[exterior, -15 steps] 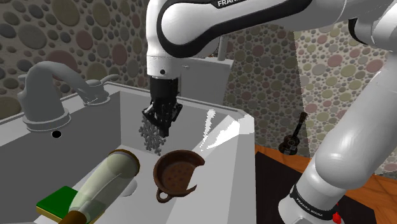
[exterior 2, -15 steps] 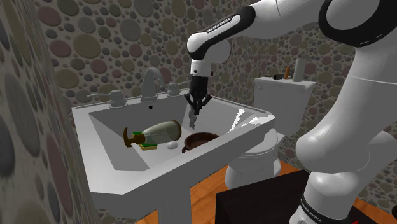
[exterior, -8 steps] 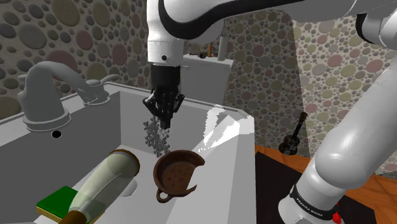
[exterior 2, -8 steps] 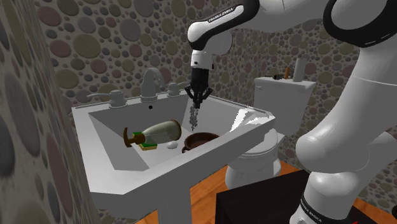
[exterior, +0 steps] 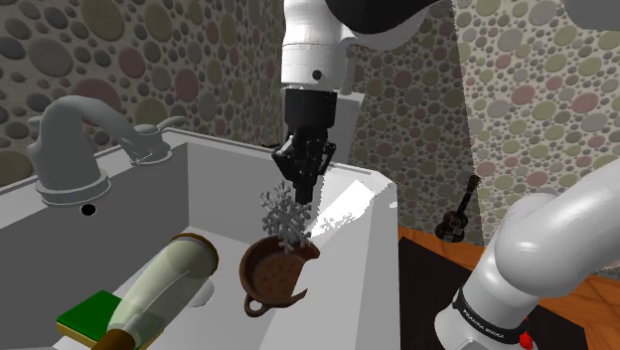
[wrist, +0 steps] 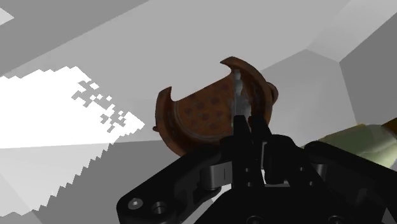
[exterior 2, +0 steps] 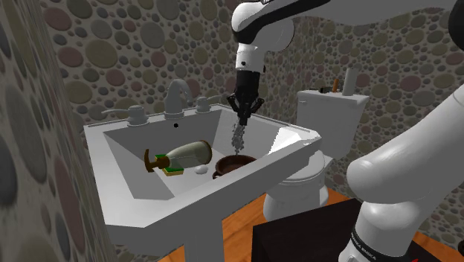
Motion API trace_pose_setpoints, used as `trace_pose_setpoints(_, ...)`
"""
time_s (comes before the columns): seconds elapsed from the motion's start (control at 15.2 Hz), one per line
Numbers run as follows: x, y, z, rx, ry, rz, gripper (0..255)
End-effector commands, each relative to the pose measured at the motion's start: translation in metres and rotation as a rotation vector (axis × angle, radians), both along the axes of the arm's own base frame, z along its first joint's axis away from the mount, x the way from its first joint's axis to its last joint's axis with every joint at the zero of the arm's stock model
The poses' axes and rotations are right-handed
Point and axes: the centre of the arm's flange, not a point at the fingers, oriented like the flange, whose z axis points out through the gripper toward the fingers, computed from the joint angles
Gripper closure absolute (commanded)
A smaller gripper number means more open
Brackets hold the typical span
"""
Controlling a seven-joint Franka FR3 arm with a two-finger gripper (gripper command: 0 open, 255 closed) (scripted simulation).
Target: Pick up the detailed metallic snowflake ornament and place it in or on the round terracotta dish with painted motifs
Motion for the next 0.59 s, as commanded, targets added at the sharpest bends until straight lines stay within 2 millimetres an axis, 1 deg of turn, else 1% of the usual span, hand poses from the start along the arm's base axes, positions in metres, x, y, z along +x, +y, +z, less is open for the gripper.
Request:
trace_pose_setpoints(0.0, -0.013, -0.002, 0.0, 0.001, 0.001, 0.0, 255)
trace_pose_setpoints(0.53, -0.013, -0.002, -0.042, 0.001, 0.001, 0.0, 255)
